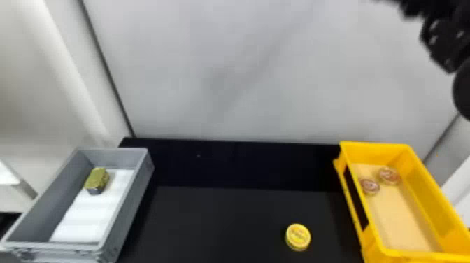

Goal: Pick up the round yellow can and place it in the yellow rectangular box

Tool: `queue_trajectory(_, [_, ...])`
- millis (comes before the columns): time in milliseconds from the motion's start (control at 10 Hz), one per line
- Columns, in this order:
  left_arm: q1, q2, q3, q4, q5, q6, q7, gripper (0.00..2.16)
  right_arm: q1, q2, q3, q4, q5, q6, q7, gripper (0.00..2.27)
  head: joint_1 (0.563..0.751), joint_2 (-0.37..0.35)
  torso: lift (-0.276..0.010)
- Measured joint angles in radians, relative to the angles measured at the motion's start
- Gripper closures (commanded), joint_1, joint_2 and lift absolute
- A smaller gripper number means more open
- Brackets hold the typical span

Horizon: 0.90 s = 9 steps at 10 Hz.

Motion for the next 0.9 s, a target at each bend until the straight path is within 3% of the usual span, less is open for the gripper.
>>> queue_trajectory(200, [-0.001,0.0,-0.004,0.0,0.001,0.0,0.0,0.14,0.037,0.049,-0.019,0.088,0.002,0.216,0.184,0.08,0.663,0.054,0.008])
queue_trajectory(500, [-0.001,0.0,-0.007,0.0,0.002,0.0,0.0,0.14,0.053,0.052,0.013,0.273,0.049,0.316,0.531,0.09,0.663,0.054,0.008])
queue_trajectory(700, [-0.001,0.0,-0.011,0.0,0.004,0.0,-0.001,0.14,0.061,0.05,0.038,0.382,0.176,0.35,0.76,0.09,0.663,0.054,0.008])
queue_trajectory(900, [-0.003,-0.003,-0.016,0.0,0.005,0.003,-0.002,0.14,0.085,0.069,0.073,0.444,0.392,0.368,0.951,0.1,0.663,0.054,0.008])
